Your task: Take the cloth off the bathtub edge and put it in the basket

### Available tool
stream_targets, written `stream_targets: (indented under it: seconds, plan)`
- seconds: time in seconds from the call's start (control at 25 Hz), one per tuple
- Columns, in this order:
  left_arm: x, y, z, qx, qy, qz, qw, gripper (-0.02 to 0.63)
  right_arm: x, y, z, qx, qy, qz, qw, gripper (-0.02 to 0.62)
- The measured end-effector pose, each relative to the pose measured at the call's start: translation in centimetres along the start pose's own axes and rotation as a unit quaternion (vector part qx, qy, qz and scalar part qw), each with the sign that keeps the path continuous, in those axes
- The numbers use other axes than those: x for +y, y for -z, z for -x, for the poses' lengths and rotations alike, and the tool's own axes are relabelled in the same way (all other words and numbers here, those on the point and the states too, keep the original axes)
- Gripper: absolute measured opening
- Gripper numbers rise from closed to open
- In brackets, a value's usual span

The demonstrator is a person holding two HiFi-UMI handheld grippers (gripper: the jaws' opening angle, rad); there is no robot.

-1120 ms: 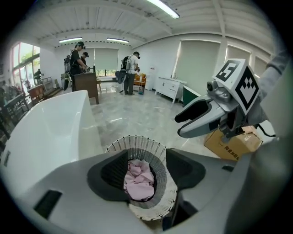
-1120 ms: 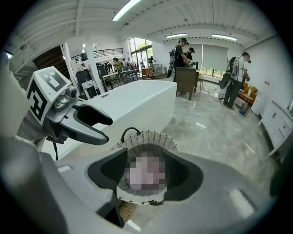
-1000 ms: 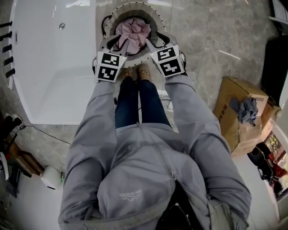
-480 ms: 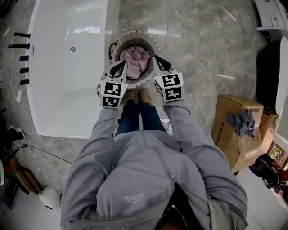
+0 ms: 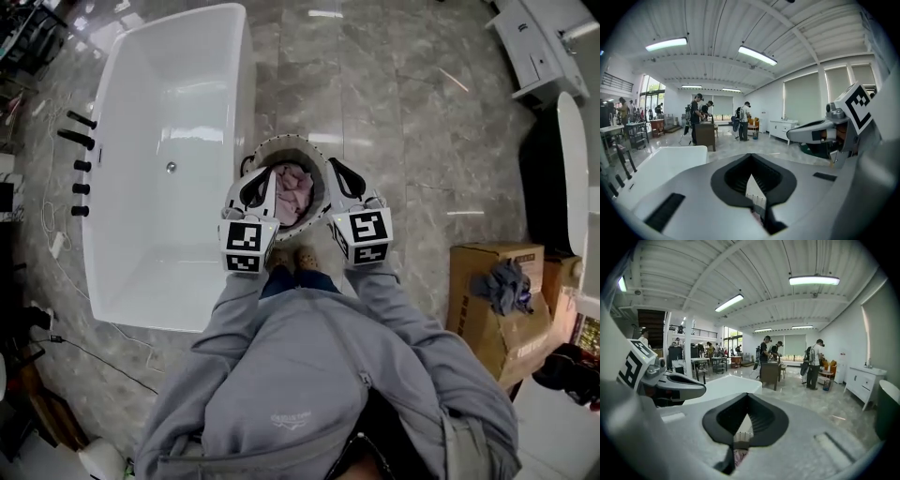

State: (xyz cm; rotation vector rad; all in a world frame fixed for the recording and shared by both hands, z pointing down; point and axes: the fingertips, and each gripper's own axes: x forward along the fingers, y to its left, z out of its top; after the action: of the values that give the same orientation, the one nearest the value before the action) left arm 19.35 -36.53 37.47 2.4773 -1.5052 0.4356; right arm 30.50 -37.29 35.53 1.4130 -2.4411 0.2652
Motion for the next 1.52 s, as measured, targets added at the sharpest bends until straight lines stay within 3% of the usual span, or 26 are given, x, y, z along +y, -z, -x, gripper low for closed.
stream_targets:
  seconds: [0.24,0.52,0.72,0.92,1.52]
  plan:
    - [0.0,-7.4,3.7,-0.078,-0.021,-0.012,0.9967,0.005,0.7,-4.9,3.8,-0.059,0.022,-0.025,0.998,0.005]
    - [0.2,-11.2,8.3,-0.126,-0.055,-0.007,0.9905,0.005,2.8,-9.4,6.7,-0.117,0.019,-0.028,0.993,0.005]
    - [0.2,-12.0,10.0,-0.134,-0.056,0.007,0.9894,0.005,3.8,-10.7,7.7,-0.135,0.012,-0.031,0.99,0.005]
    - [-0.4,-11.7,10.1,-0.138,-0.053,-0.022,0.9887,0.005,4.5,-10.6,7.8,-0.133,0.002,-0.019,0.991,0.005]
    - [-2.9,-11.6,10.4,-0.142,-0.033,-0.03,0.9889,0.005,4.6,-9.6,9.0,-0.12,-0.004,-0.019,0.993,0.005]
